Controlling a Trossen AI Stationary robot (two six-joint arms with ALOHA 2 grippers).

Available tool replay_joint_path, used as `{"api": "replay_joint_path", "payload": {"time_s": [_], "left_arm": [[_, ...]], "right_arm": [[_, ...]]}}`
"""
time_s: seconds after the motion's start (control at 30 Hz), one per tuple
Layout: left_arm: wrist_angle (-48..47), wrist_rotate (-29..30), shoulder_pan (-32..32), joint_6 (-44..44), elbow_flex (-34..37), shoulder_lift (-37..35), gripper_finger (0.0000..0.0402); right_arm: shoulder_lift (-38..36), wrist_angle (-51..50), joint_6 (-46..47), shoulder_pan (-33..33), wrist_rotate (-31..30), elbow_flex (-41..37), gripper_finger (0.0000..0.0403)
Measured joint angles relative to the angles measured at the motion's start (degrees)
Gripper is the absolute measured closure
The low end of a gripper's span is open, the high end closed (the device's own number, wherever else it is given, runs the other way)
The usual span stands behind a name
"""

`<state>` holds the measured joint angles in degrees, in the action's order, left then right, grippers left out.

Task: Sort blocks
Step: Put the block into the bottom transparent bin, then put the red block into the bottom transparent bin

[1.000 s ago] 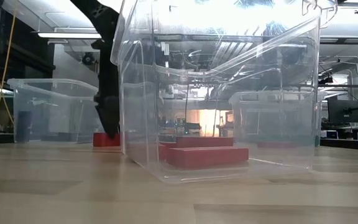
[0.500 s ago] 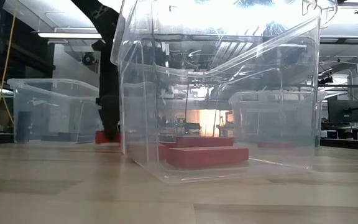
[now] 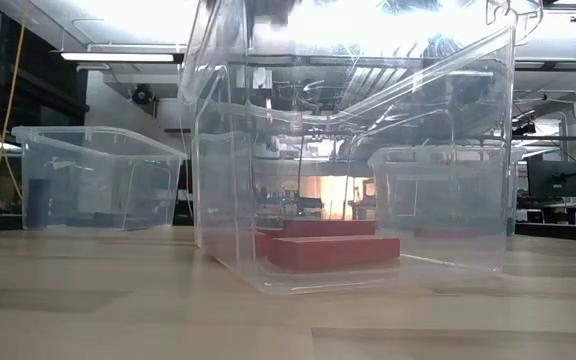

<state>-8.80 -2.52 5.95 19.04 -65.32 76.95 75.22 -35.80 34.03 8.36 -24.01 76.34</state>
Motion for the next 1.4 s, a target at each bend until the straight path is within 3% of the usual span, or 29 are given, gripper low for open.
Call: {"api": "replay_joint_path", "payload": {"time_s": [0.07,0.2,0.27,0.37,0.6,0.87,1.0,1.27,1.4], "left_arm": [[3.42,1.77,-5.49,-0.16,0.93,-0.56,0.0399],[2.57,12.47,-15.24,-0.65,3.58,1.64,0.0399],[1.97,16.67,-18.33,-1.13,4.70,3.79,0.0396],[3.37,18.51,-20.46,-0.79,4.59,7.14,0.0377],[4.54,13.91,-18.86,3.22,2.63,10.77,0.0294],[-7.41,12.06,-12.63,-4.03,-7.91,5.61,0.0200],[-11.07,12.27,-10.56,-4.11,-9.06,0.38,0.0186],[-11.60,15.44,-12.00,3.35,-1.97,-9.15,0.0184],[-8.32,19.78,-13.59,7.48,2.44,-12.03,0.0184]], "right_arm": [[0.00,-1.08,-0.01,-0.16,0.01,0.00,0.0014],[0.00,-3.05,-0.26,-0.76,0.39,0.00,0.0014],[-0.21,-3.05,-1.41,-0.90,0.48,0.00,0.0014],[-0.99,-3.20,-3.16,-1.32,0.48,0.43,0.0014],[-3.16,-4.33,-5.74,-2.16,0.14,3.29,0.0014],[-3.71,-13.97,-0.99,-2.12,0.01,2.40,0.0014],[-3.67,-18.63,8.92,-2.60,0.01,-3.61,0.0014],[-7.30,-15.82,40.21,-6.07,-0.90,-27.85,0.0014],[-8.22,-12.03,44.85,-12.18,0.32,-35.75,0.0014]]}}
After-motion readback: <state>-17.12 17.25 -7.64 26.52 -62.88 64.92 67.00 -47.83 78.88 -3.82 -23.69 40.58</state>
